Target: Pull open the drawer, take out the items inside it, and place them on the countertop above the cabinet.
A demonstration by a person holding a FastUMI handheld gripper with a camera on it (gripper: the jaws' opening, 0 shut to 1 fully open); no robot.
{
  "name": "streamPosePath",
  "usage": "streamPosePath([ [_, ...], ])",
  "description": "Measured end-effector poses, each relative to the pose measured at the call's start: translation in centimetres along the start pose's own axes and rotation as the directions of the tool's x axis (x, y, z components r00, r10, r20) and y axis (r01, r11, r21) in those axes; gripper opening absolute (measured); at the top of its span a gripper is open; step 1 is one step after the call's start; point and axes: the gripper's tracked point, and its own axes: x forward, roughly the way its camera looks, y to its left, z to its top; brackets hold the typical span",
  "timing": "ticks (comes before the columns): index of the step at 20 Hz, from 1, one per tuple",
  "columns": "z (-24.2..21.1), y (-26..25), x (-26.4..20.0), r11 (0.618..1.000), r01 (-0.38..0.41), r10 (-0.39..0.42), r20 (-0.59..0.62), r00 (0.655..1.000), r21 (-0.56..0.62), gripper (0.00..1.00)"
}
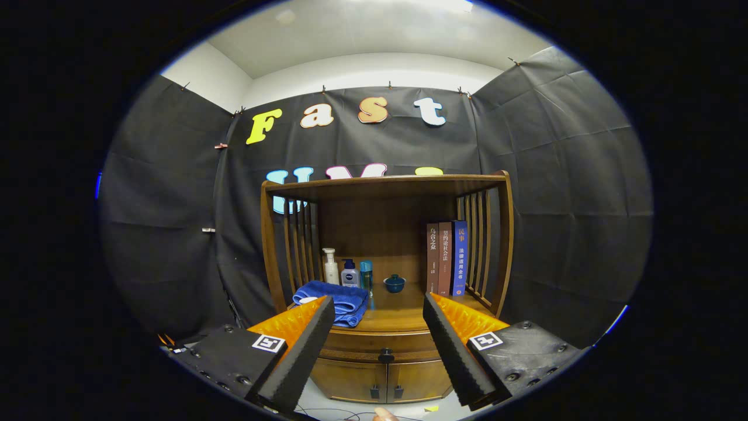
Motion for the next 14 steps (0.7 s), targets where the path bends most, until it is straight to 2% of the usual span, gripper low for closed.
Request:
streamPosePath([
  [14,0.12,-0.35,-0.30,1.000,0.011,-0.011,-0.001,1.000,0.006,0.99],
])
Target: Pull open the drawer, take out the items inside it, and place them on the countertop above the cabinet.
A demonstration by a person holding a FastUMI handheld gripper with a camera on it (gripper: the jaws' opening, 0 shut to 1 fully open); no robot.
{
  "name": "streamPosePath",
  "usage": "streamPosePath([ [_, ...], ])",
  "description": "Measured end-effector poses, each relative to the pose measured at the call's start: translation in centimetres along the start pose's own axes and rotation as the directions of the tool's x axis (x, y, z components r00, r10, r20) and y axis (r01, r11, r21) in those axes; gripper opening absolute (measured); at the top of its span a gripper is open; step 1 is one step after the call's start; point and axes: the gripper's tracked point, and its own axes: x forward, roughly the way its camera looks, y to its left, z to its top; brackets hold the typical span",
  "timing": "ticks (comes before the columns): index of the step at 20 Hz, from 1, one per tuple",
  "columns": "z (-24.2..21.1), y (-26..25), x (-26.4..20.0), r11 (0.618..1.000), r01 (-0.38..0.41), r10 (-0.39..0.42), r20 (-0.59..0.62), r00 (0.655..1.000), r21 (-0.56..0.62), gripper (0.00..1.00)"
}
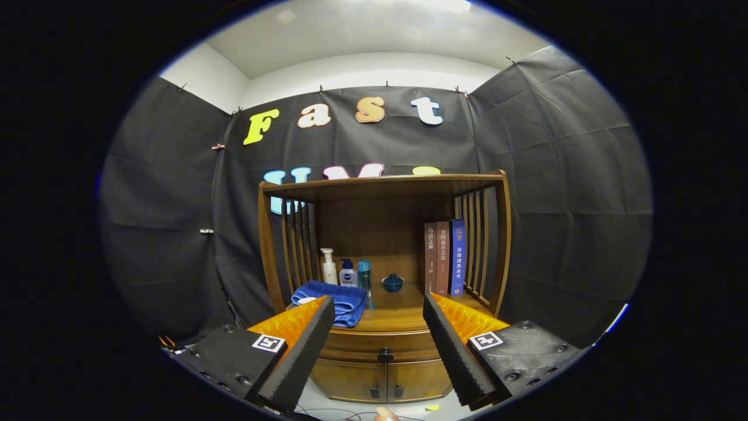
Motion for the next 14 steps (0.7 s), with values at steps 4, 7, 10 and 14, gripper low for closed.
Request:
streamPosePath([
  [4,-0.05,-0.10,-0.01,1.000,0.003,-0.003,-0.003,1.000,-0.002,0.99],
  [7,-0.06,-0.20,0.03,1.000,0.006,-0.006,-0.004,1.000,0.000,0.99],
  [10,-0.08,-0.36,-0.11,1.000,0.007,-0.007,-0.003,1.000,-0.003,0.99],
  [14,0.07,-0.31,0.04,1.000,0.007,-0.007,0.000,1.000,0.000,0.99],
])
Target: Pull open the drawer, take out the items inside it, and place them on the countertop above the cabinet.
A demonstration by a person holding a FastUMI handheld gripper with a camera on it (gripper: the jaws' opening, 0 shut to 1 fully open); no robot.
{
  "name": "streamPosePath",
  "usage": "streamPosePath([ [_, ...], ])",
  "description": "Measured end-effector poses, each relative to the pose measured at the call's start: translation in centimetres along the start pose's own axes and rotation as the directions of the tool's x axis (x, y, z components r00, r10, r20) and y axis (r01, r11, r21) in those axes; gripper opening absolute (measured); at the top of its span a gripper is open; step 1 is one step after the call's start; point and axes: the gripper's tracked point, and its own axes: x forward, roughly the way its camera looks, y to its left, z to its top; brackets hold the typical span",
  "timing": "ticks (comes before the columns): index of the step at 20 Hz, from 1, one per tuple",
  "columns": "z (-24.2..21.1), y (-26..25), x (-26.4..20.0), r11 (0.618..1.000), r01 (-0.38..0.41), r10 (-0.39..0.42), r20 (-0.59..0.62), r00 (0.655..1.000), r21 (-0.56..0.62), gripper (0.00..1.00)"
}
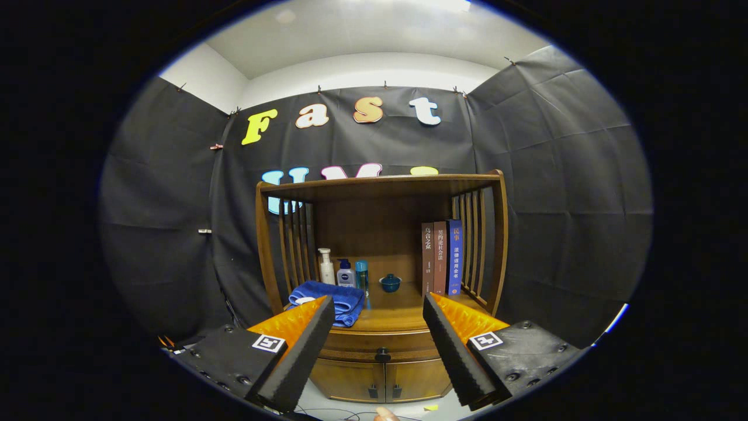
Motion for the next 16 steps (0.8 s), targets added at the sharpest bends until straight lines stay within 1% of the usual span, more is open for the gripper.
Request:
streamPosePath([
  [7,-0.4,0.1,0.4,1.000,-0.004,0.004,-0.004,1.000,-0.001,0.98],
  [11,-3.1,0.3,1.9,1.000,-0.006,0.005,-0.044,0.999,-0.009,0.98],
  [16,-7.2,0.5,5.6,1.000,-0.004,0.003,-0.092,0.996,-0.011,0.99],
])
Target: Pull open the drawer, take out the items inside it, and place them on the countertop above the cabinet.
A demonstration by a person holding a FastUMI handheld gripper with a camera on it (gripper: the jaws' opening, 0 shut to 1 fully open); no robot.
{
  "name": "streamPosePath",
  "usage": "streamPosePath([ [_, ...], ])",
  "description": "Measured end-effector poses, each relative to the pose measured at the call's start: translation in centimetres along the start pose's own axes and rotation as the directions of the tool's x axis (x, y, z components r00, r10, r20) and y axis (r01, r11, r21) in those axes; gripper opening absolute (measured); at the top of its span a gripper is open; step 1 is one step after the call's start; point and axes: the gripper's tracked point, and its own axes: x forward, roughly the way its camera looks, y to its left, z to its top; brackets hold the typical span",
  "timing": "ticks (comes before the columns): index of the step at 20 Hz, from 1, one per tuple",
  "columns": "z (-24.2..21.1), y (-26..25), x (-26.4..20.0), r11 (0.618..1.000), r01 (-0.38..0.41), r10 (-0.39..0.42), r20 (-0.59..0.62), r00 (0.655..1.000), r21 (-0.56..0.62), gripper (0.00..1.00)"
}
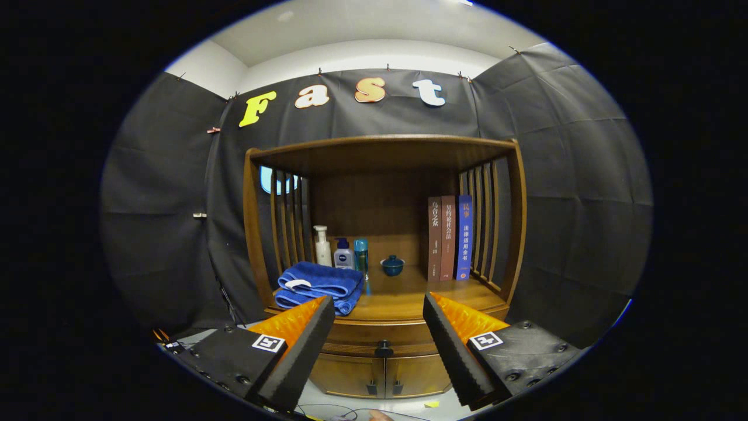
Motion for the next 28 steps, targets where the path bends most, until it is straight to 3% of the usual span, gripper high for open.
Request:
streamPosePath([
  [12,-15.4,-1.5,9.8,1.000,0.015,-0.011,-0.175,0.984,0.022,1.00],
  [20,-22.4,-2.0,14.0,0.999,0.032,-0.029,-0.278,0.960,0.008,0.98],
  [21,-23.0,-1.9,14.2,0.999,0.036,-0.031,-0.293,0.956,0.013,0.94],
  [26,-23.8,-1.7,14.6,0.999,0.023,-0.015,-0.299,0.954,0.023,0.44],
  [27,-23.4,-1.7,14.6,1.000,0.022,-0.015,-0.298,0.954,0.020,0.44],
  [28,-23.9,-1.8,14.5,1.000,0.018,-0.018,-0.313,0.949,-0.002,0.34],
])
